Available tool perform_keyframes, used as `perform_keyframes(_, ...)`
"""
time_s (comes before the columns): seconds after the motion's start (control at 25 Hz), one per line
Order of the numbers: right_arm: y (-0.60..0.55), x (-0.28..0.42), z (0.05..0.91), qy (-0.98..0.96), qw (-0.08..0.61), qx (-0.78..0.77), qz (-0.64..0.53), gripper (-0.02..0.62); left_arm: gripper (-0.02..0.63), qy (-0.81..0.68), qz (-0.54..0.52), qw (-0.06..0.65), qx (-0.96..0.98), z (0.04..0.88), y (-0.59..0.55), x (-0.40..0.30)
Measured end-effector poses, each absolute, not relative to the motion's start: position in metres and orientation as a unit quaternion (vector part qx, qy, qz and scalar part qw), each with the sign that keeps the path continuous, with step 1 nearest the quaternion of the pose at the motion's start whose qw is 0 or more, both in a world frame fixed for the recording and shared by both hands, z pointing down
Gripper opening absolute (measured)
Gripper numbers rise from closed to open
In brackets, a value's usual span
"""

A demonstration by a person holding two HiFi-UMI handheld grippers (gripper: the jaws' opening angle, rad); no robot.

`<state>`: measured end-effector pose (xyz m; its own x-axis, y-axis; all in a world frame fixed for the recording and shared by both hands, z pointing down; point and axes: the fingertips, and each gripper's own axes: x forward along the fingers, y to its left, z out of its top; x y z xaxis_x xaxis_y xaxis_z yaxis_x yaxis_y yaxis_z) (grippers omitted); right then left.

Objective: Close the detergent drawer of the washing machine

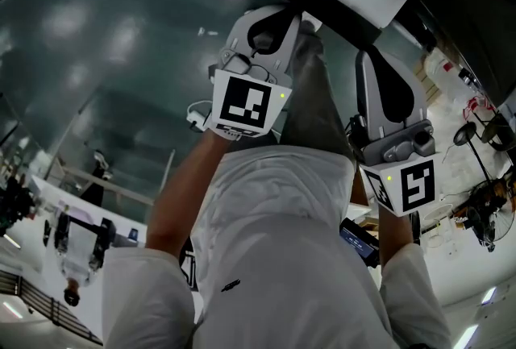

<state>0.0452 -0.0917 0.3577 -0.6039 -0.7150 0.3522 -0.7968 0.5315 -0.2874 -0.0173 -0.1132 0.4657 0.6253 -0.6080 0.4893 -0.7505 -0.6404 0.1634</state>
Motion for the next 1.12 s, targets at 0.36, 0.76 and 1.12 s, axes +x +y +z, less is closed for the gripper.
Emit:
perform_keyframes(0.36, -0.097, 0.060, 0.359, -0.860, 0.088, 0.450, 0.224, 0.000, 0.018, -0.389, 0.181, 0.176, 0.886, 0.460, -0.150, 0.002)
perform_keyframes(0.76, -0.101, 0.080, 0.360, -0.850, 0.079, 0.465, 0.236, 0.000, 0.020, -0.397, 0.176, 0.172, 0.884, 0.459, -0.177, 0.013)
perform_keyframes(1.12, -0.104, 0.088, 0.360, -0.847, 0.074, 0.469, 0.240, 0.000, 0.020, -0.419, 0.166, 0.193, 0.872, 0.458, -0.215, 0.026)
